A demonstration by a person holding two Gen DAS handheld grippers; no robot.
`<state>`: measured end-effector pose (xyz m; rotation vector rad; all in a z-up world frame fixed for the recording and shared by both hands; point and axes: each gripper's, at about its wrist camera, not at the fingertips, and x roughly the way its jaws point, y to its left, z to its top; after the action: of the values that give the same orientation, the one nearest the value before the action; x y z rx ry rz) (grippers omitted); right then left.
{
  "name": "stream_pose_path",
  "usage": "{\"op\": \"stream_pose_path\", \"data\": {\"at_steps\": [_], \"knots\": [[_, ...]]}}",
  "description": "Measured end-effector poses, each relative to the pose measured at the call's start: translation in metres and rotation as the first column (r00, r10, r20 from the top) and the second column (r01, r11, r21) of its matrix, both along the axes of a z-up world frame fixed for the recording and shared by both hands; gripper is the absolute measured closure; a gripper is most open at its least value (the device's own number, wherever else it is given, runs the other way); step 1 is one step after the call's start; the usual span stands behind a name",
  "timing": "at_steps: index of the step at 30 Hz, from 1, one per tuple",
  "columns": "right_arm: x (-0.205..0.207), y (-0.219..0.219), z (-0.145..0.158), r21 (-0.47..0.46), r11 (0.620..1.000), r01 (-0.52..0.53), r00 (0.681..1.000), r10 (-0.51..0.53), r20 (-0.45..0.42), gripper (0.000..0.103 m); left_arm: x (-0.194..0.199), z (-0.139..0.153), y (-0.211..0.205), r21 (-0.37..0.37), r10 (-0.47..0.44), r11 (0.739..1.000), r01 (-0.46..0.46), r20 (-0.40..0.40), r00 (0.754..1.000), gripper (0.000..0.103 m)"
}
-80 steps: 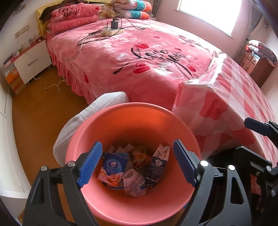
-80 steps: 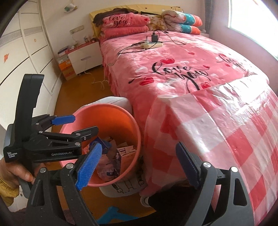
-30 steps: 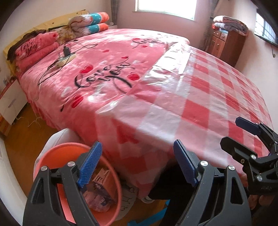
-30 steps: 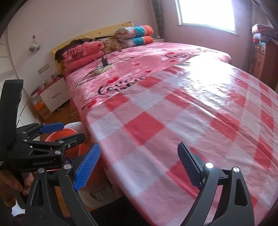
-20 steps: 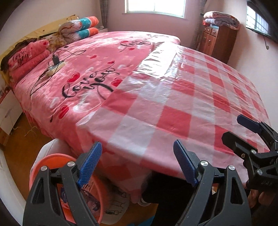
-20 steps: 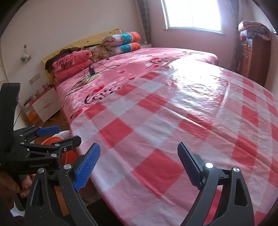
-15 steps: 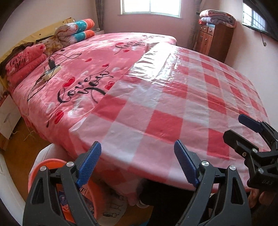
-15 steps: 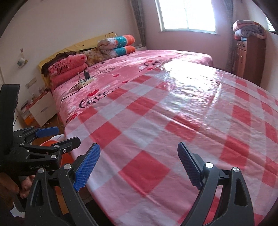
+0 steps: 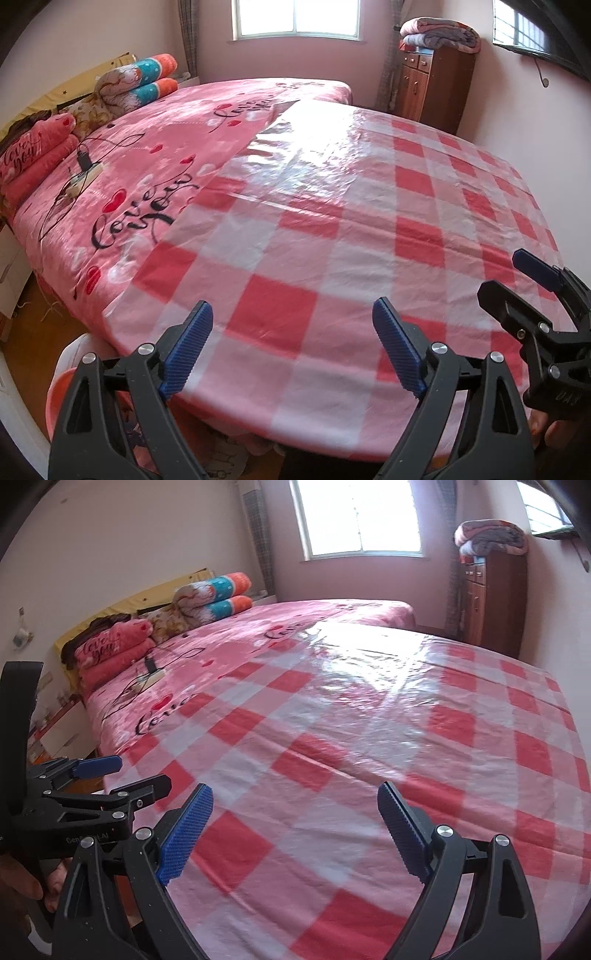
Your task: Collect trash
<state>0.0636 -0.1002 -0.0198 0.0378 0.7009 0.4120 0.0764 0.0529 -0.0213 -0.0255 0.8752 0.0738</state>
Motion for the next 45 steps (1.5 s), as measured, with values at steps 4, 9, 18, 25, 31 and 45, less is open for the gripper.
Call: {"op": "stream_pose_path", "data": {"at_steps": [4, 9, 18, 25, 31, 45], "knots": [[0.003, -0.021, 0.002, -0.001, 0.998, 0.064, 0.998, -0.064, 0.022, 0.013, 0.011, 0.002, -0.017, 0.010, -0.017, 1.000, 0.017, 0.018, 1.000, 0.013], [0.006, -0.048, 0.003, 0.008, 0.989, 0.145, 0.989, -0.145, 0.041, 0.013, 0.022, 0.005, -0.037, 0.013, -0.037, 0.999, 0.036, 0.045, 0.998, 0.009], [0.008, -0.087, 0.006, 0.017, 0.963, 0.269, 0.960, -0.270, 0.074, 0.011, 0.041, 0.006, -0.070, 0.030, -0.063, 0.998, 0.061, 0.070, 0.996, 0.008], [0.007, -0.114, 0.010, 0.042, 0.934, 0.356, 0.929, -0.358, 0.089, 0.009, 0.050, 0.009, -0.097, 0.045, -0.096, 0.995, 0.091, 0.117, 0.988, 0.005], [0.004, -0.132, 0.013, 0.046, 0.908, 0.417, 0.900, -0.420, 0.116, 0.009, 0.058, 0.013, -0.119, 0.041, -0.128, 0.992, 0.123, 0.151, 0.980, 0.004], [-0.003, -0.153, 0.020, 0.044, 0.877, 0.479, 0.860, -0.478, 0.181, 0.009, 0.068, 0.019, -0.150, 0.053, -0.166, 0.986, 0.159, 0.193, 0.967, 0.004]]}}
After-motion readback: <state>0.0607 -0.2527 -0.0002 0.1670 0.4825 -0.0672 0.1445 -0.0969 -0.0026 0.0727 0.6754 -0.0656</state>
